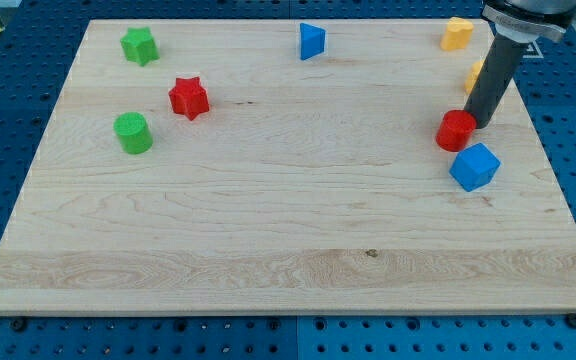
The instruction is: Push the red circle into the blue cube
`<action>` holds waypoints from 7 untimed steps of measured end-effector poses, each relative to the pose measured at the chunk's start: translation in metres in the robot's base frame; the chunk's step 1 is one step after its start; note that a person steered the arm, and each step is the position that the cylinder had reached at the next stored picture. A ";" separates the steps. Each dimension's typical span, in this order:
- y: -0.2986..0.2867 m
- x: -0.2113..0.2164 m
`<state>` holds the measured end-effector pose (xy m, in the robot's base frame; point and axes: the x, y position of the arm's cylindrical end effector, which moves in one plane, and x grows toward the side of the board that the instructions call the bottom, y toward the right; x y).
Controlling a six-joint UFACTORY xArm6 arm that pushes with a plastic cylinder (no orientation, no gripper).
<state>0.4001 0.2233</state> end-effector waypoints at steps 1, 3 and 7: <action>0.000 0.004; -0.019 -0.005; -0.049 -0.103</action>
